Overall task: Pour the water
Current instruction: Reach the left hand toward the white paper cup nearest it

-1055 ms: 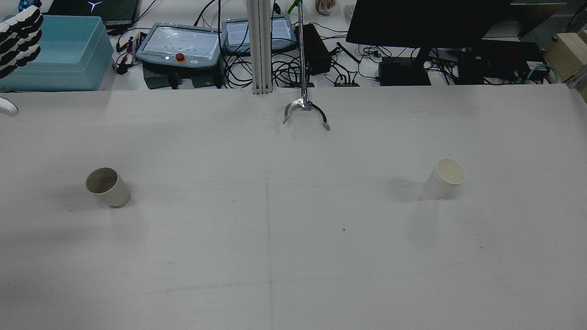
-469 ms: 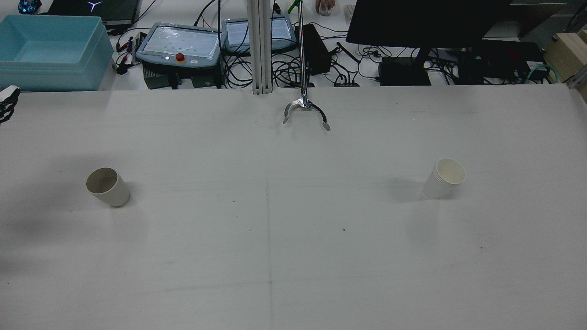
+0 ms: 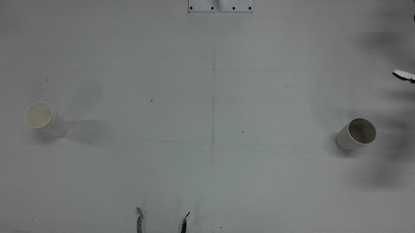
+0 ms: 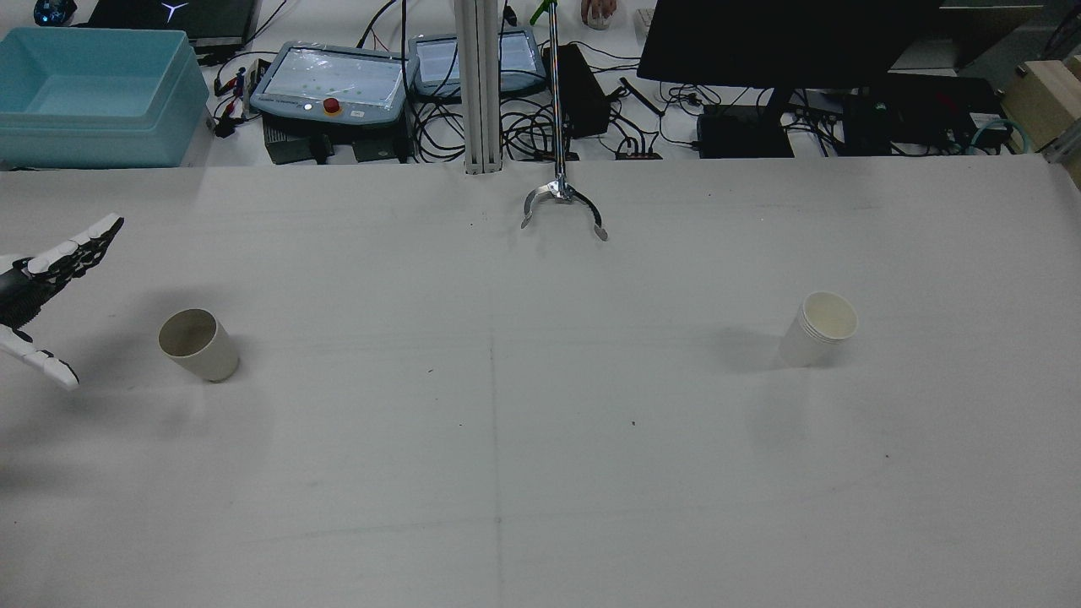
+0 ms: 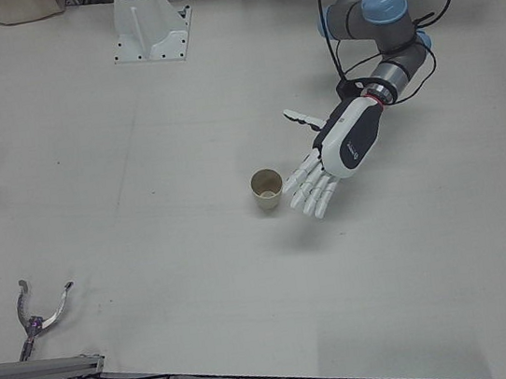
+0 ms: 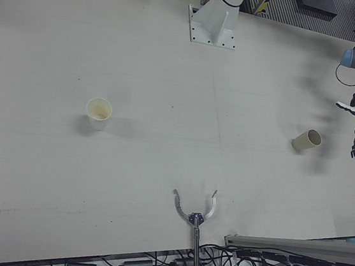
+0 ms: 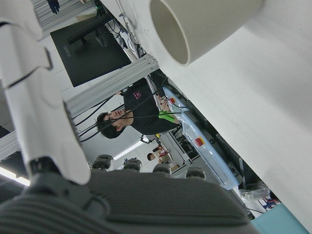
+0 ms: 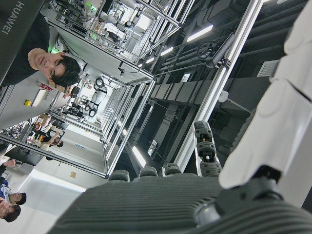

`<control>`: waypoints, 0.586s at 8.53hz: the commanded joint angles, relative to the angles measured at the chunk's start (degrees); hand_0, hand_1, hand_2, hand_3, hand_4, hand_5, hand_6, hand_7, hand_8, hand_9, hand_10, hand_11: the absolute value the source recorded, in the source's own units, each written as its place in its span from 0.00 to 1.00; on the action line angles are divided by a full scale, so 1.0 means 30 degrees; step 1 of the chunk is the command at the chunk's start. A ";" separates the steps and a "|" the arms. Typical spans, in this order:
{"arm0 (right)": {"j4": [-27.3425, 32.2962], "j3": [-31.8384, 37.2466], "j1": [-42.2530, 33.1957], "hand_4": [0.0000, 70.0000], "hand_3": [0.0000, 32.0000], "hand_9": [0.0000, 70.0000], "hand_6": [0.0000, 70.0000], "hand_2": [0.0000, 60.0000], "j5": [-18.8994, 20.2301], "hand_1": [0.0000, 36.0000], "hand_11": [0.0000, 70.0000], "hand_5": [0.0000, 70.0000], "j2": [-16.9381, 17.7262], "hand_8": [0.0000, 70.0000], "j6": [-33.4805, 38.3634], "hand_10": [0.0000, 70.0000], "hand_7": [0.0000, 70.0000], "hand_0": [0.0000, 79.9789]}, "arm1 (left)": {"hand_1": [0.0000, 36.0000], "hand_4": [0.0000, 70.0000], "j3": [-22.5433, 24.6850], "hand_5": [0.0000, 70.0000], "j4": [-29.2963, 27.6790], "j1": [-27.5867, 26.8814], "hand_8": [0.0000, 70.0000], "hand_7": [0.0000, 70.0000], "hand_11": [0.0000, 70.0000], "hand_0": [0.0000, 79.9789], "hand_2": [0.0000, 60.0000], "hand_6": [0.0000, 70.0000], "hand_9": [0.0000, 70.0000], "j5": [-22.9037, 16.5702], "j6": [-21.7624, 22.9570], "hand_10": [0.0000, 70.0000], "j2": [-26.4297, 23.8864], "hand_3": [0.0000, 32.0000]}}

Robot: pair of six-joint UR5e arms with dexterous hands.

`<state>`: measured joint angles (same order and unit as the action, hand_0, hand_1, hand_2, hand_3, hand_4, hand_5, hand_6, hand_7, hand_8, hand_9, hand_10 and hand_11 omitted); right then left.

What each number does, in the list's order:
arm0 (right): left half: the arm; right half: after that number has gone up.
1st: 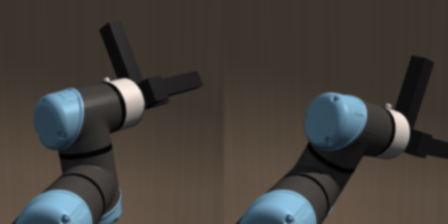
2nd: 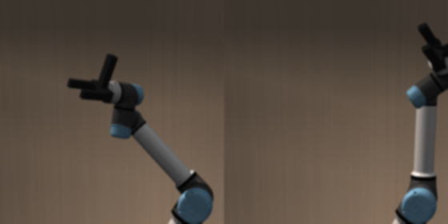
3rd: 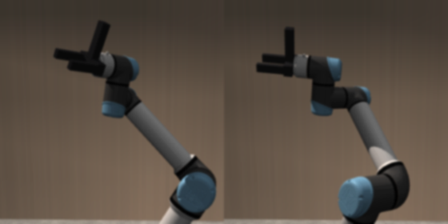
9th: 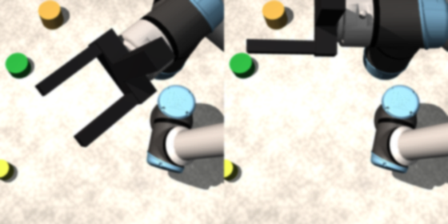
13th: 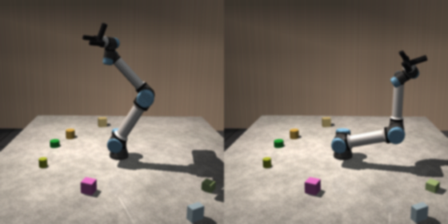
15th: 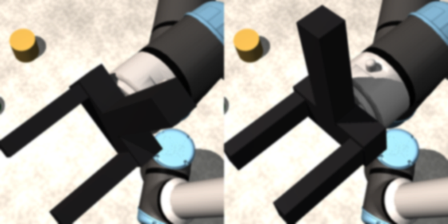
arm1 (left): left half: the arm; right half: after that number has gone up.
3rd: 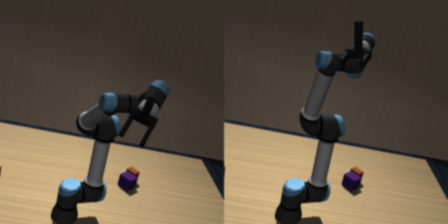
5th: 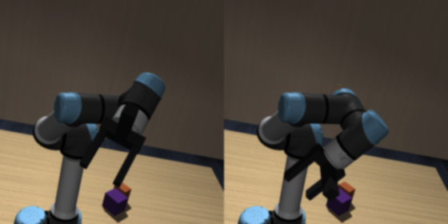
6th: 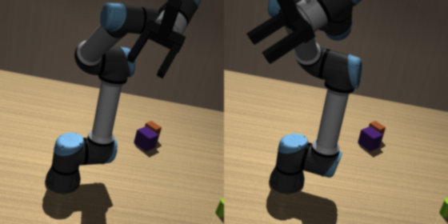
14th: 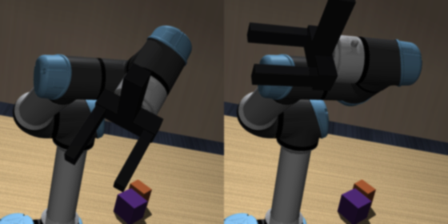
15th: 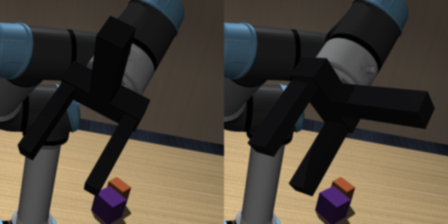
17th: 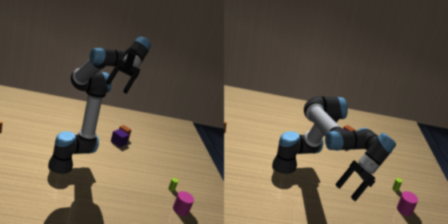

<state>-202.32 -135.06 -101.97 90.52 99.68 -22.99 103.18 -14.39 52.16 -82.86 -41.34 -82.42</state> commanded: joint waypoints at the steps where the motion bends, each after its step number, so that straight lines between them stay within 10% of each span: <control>1: 0.0000 0.0079 0.0065 0.16 0.15 0.00 0.00 0.05 0.0002 0.30 0.00 0.13 -0.0003 0.00 0.0016 0.00 0.07 0.59 | 0.37 0.10 -0.2454 0.01 -0.1469 -0.0306 0.00 0.04 0.00 0.62 0.10 0.00 0.00 0.0109 0.0709 0.00 -0.0272 0.34; 5: -0.0029 0.0079 0.0299 0.16 0.15 0.00 0.01 0.05 0.0002 0.30 0.00 0.13 0.0085 0.00 -0.0131 0.00 0.08 0.59 | 0.49 0.09 -0.4534 0.02 -0.2322 -0.2321 0.00 0.03 0.00 0.67 0.07 0.00 0.01 0.1657 0.0889 0.00 -0.2112 0.34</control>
<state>-202.39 -134.89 -101.31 90.53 99.81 -23.17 93.82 -19.85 49.16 -80.57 -38.80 -85.11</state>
